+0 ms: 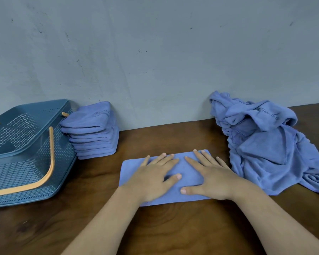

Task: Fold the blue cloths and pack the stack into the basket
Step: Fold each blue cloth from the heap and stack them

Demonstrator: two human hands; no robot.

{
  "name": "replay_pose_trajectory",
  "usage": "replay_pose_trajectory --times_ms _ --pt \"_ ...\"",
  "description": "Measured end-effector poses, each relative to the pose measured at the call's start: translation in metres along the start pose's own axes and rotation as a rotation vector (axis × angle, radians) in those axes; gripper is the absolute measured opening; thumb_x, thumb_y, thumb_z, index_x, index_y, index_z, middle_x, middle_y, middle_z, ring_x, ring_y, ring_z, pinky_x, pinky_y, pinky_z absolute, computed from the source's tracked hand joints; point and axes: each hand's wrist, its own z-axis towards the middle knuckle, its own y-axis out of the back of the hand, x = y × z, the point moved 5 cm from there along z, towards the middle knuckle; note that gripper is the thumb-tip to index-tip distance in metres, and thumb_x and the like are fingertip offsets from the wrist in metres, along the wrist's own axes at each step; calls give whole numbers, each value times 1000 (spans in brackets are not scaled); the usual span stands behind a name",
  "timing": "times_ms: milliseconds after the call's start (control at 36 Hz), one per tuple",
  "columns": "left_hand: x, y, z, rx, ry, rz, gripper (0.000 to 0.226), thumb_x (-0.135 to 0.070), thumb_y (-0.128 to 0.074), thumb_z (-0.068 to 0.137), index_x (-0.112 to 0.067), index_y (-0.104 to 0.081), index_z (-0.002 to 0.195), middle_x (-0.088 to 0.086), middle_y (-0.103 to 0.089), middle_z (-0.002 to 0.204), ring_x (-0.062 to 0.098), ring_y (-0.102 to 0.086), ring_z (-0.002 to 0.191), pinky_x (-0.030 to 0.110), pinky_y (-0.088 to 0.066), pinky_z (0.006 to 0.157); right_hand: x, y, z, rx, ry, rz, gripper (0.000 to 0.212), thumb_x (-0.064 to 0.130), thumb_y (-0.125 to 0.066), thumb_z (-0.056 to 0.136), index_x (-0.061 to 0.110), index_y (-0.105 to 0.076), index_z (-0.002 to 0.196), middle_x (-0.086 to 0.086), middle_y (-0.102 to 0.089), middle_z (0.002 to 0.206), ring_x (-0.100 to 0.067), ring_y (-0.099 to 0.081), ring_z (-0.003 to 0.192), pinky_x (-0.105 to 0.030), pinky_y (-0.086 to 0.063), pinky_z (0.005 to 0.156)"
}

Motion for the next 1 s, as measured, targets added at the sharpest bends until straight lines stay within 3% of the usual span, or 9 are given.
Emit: replay_pose_trajectory --times_ms 222,333,417,500,611,750,917,944,1000 --pt "-3 -19 -16 -12 -7 58 73 -78 -19 102 -51 7 165 -30 17 171 -3 21 157 49 7 131 7 2 -17 48 33 -40 123 106 -41 67 49 8 164 17 24 172 -6 26 157 -53 3 130" --pt "-14 -24 -46 -23 10 77 74 -79 -16 102 -49 10 165 -28 20 171 -3 25 155 47 8 131 13 8 -27 4 90 -59 104 101 -40 76 49 -16 163 21 -12 170 -11 -8 158 -45 -19 125" --pt "-20 -27 -63 -20 21 88 75 -80 -16 101 -51 12 164 -30 23 169 -5 28 154 46 9 131 16 16 -19 -240 106 -121 56 74 -41 98 45 -43 146 20 -46 137 -12 -40 131 -39 -37 106" --pt "-23 -27 -72 -13 22 71 75 -80 -19 101 -52 11 163 -31 22 169 -6 27 153 45 10 131 20 14 -13 -293 74 -148 24 45 -47 96 36 -53 119 15 -47 117 -15 -43 114 -39 -42 95" --pt "-23 -26 -72 -23 21 54 75 -79 -21 100 -52 7 164 -33 20 169 -7 26 153 44 11 131 18 15 -9 -259 2 -187 26 50 -41 79 33 -49 97 12 -43 97 -16 -39 99 -39 -39 85" --pt "-18 -27 -69 -25 3 23 75 -80 -23 100 -53 2 165 -35 18 168 -9 25 153 43 11 131 19 15 -6 -241 -52 -229 23 48 -50 85 29 -42 75 9 -44 87 -17 -40 94 -36 -34 83" --pt "-14 -24 -69 -50 51 11 70 -78 -21 101 -54 0 164 -33 16 169 -4 24 155 45 10 131 -3 25 -9 -335 -106 350 18 45 -66 74 28 -61 77 7 -66 72 -15 -63 71 -40 -53 65" --pt "-12 -24 -68 -55 78 19 71 -78 -19 101 -53 1 164 -32 16 170 -2 24 156 46 11 131 -7 26 -8 -329 -88 498 12 40 -73 78 33 -65 83 7 -67 73 -16 -64 72 -42 -54 66" --pt "-10 -23 -67 -56 116 30 71 -78 -17 101 -52 3 164 -30 17 170 2 23 157 47 12 130 -11 27 -10 -238 -43 715 31 32 -81 88 45 -64 110 -2 -68 80 -17 -63 77 -40 -53 67"
